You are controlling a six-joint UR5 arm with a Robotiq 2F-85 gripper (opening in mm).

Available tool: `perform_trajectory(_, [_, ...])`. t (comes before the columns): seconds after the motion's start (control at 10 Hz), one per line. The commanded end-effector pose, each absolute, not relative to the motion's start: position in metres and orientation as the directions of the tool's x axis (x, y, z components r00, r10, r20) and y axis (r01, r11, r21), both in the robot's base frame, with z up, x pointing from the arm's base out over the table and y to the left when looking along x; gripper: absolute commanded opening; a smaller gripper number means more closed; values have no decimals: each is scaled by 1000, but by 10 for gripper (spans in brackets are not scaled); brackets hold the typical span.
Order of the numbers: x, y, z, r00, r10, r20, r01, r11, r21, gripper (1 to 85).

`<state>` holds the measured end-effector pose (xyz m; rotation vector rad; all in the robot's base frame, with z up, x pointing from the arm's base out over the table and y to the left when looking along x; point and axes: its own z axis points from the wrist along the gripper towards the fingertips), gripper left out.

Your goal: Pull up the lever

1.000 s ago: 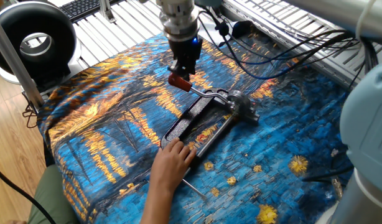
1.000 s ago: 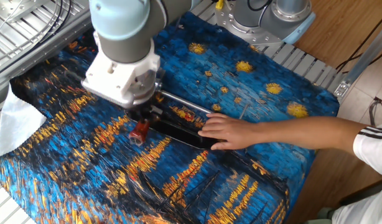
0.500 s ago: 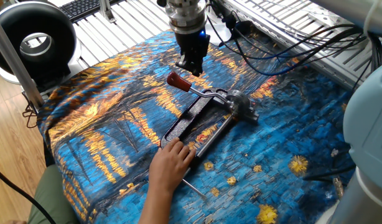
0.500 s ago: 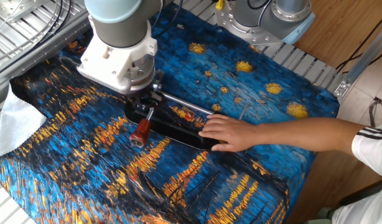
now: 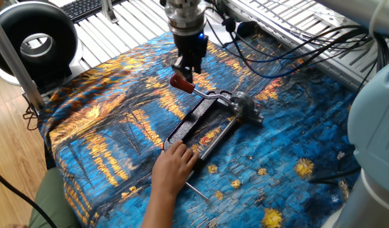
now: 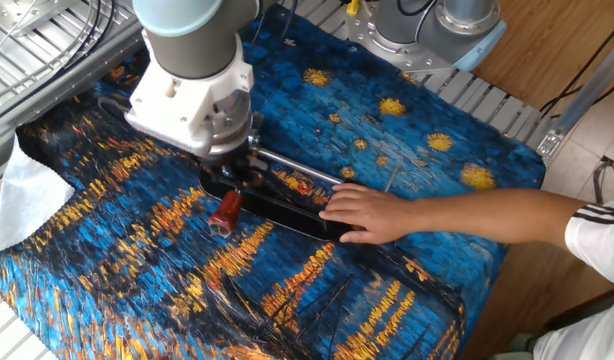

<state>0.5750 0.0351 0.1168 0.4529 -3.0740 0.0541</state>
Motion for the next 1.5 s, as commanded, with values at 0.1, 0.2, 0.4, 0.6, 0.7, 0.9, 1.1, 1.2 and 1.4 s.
perform_trajectory(0.1, [601, 49, 101, -945, -324, -44, -325, 946, 21, 470])
perform_trajectory(0.2, [604, 50, 97, -941, -335, -50, -336, 941, 26, 483])
perform_trajectory(0.4, [609, 48, 88, -934, -353, -62, -355, 935, 27, 513])
perform_trajectory(0.6, [613, 48, 79, -932, -357, -66, -359, 933, 29, 530])
perform_trajectory(0.7, [615, 49, 75, -931, -357, -74, -360, 932, 36, 537])
perform_trajectory(0.9, [618, 48, 69, -931, -356, -83, -360, 932, 37, 540])
perform_trajectory(1.1, [620, 48, 66, -931, -355, -87, -359, 933, 34, 540])
perform_trajectory(1.2, [620, 47, 68, -935, -345, -86, -349, 937, 34, 533])
perform_trajectory(1.4, [616, 43, 73, -946, -316, -68, -317, 948, 11, 383])
